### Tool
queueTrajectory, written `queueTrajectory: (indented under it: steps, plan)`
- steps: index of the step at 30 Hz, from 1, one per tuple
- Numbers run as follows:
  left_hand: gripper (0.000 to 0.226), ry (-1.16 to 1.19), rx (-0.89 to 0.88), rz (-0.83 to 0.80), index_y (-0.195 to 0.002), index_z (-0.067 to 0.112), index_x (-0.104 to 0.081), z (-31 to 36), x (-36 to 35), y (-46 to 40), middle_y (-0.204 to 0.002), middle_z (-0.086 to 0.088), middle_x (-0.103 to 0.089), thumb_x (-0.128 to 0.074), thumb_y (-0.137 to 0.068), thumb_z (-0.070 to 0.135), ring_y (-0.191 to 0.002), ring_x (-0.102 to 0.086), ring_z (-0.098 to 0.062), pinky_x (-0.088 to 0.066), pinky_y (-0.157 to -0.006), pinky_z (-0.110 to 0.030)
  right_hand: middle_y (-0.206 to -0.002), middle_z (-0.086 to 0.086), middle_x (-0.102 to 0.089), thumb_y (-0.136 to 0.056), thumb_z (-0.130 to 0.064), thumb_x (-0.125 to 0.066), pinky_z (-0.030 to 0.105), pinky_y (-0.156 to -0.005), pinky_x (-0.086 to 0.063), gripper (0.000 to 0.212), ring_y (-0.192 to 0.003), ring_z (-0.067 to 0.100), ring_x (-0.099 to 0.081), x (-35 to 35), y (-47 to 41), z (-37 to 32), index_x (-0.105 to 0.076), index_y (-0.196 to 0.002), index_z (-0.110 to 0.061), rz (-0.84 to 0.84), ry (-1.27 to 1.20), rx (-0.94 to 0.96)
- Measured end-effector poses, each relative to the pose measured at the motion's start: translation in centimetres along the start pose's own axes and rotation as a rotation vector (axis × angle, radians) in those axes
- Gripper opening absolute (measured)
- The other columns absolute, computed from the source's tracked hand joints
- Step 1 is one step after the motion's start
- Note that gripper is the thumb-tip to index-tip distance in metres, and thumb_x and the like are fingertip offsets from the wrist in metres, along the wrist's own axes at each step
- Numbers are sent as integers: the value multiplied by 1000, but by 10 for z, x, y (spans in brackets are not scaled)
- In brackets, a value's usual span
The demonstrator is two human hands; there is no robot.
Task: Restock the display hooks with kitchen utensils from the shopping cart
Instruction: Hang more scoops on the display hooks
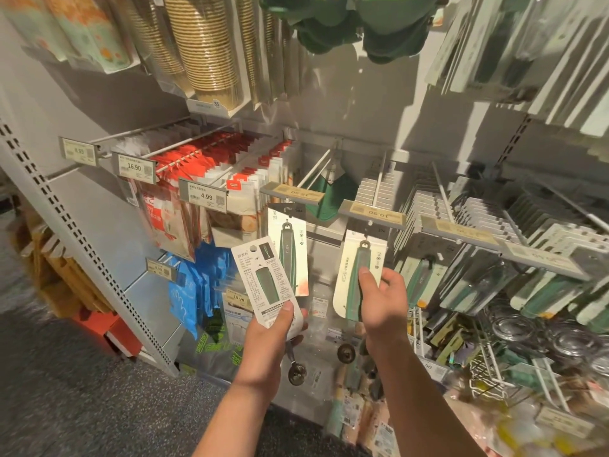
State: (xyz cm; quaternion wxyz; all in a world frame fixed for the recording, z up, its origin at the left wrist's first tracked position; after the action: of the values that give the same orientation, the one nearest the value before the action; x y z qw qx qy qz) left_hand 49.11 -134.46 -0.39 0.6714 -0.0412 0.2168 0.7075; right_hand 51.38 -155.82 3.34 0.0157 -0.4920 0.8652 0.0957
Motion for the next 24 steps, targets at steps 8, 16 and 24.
queueTrajectory:
  steps: [8, 16, 24]
  plan:
    - [21, 12, -3, 8, -121, 31, -65, 3, -1, 4, -116, 1, -78, -59, -105, 20, -109, -74, -20, -56, -83, -32, -132, 0, -58, -102, -36, -61, 41, -108, -43, 40, -123, 22, -54, -6, -35, -15, -51, -133, -12, -6, 118, -101]
    - [20, 29, -24, 25, -117, 28, -66, 5, 0, 8, -107, 6, -80, -57, -105, 15, -103, -75, -17, -56, -86, -36, -124, 9, -49, -101, -38, -63, 42, -102, -39, 63, -114, 25, -49, 8, -45, 8, -39, -148, -3, 41, 148, -193]
    - [40, -3, -6, -5, -131, 19, -63, -1, -1, 10, -107, -5, -79, -71, -94, 30, -93, -75, -20, -53, -92, -48, -111, 8, -59, -101, -22, -65, 25, -81, -46, 35, -95, 19, -57, -5, -13, 29, -56, -128, -1, 39, 114, -95]
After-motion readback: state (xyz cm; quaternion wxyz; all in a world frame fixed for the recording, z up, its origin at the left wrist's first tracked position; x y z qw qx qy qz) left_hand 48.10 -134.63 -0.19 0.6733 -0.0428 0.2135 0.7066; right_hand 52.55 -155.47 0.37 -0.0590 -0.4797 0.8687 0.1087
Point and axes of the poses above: each hand's wrist, its own y-axis away from the middle knuckle, its own x-axis out of the back of the hand, z = x × y, the point moved 9 cm from there along -y, towards the middle knuckle
